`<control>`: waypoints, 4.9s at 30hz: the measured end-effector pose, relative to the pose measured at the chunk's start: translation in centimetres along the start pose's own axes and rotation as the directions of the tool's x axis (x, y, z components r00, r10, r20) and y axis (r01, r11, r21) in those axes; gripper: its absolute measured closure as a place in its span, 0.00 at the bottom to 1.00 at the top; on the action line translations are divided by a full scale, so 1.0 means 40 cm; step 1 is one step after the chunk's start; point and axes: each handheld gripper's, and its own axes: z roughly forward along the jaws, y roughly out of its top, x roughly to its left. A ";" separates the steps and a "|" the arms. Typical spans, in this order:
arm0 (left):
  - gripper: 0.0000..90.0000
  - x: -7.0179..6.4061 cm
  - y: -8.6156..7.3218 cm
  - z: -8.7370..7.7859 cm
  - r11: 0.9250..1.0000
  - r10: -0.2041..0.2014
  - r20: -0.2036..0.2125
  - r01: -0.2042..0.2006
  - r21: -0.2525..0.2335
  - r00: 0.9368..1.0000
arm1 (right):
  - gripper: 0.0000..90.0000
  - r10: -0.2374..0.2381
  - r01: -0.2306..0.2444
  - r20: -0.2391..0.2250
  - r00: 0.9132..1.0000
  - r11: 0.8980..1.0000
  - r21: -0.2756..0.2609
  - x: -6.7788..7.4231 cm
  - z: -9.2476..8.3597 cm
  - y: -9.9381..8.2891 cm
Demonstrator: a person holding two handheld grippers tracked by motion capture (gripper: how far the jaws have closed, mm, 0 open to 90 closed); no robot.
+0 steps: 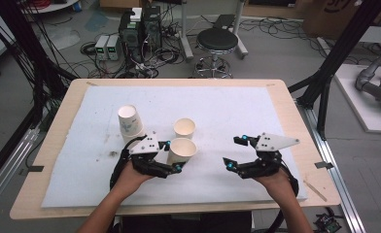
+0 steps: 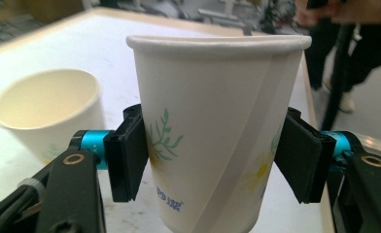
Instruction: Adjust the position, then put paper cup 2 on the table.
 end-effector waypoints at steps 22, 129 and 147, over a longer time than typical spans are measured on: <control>0.37 0.033 -0.023 -0.077 0.980 -0.062 -0.137 0.034 -0.195 0.989 | 0.23 0.075 -0.070 0.140 0.987 0.997 -0.040 -0.030 -0.032 -0.080; 0.22 -0.037 0.005 0.159 1.000 -0.015 -0.085 0.015 -0.003 0.996 | 0.23 0.109 -0.103 0.222 0.969 0.994 -0.041 -0.057 -0.090 -0.130; 0.18 0.035 -0.045 -0.198 0.964 -0.123 -0.303 0.041 -0.264 0.945 | 0.23 0.077 -0.084 0.228 0.970 0.996 0.020 -0.045 -0.062 -0.131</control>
